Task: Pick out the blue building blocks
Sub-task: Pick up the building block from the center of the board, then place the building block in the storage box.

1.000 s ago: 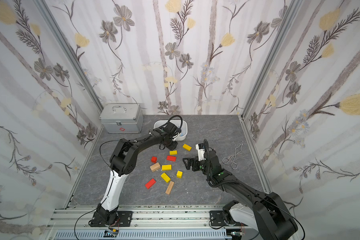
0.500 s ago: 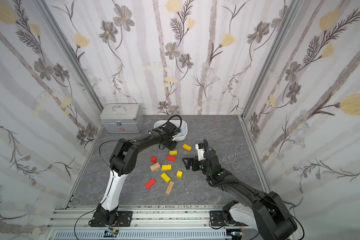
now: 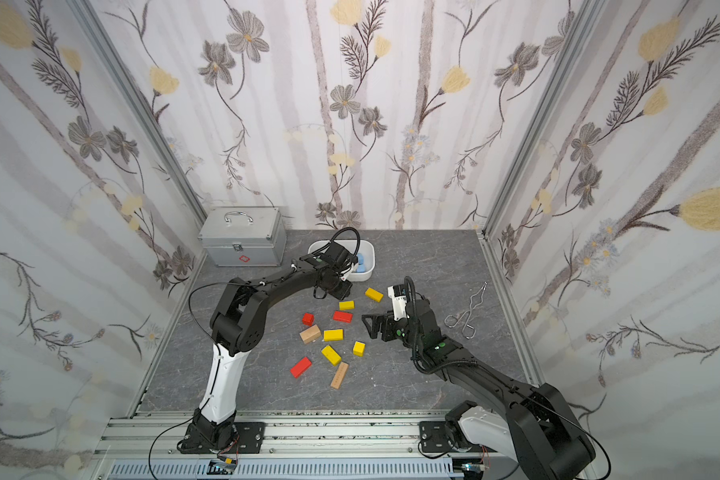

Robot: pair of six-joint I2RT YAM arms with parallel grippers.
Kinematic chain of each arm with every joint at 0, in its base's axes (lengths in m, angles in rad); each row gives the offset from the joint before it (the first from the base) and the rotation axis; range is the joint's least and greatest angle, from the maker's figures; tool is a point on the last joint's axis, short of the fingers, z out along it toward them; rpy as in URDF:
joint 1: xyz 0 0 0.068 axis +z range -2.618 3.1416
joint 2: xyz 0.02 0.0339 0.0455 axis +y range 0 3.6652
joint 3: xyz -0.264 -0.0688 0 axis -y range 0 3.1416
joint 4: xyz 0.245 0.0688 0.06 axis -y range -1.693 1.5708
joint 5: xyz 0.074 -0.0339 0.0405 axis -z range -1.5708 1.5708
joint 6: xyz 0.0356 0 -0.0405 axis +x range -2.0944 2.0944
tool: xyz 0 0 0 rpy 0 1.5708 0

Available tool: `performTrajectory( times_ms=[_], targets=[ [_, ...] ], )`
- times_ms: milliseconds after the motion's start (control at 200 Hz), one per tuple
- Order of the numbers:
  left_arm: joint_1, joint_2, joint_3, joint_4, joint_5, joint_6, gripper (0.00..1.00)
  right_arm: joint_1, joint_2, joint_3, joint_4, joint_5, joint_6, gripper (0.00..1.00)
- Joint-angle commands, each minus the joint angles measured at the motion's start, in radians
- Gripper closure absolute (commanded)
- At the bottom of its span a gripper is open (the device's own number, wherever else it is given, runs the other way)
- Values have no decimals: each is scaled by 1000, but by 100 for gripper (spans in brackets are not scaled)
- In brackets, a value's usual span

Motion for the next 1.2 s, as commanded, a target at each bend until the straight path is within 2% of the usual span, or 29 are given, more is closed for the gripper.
performTrajectory(
  times_ms=[0, 285, 565, 919, 1194],
  targets=[
    [0, -48, -16, 4, 30, -31, 100, 3, -14, 26, 22, -7, -22, 0],
    [3, -155, 7, -1, -14, -36, 100, 1, -43, 100, -13, 3, -54, 0],
    [28, -149, 133, -53, -64, -51, 100, 0, -3, 227, -33, -10, -75, 0],
    [91, -40, 268, -61, -88, -89, 100, -5, 147, 404, -86, -7, -100, 0],
    [131, 133, 434, -98, -90, -107, 100, -9, 248, 489, -106, -13, -96, 0]
  ],
)
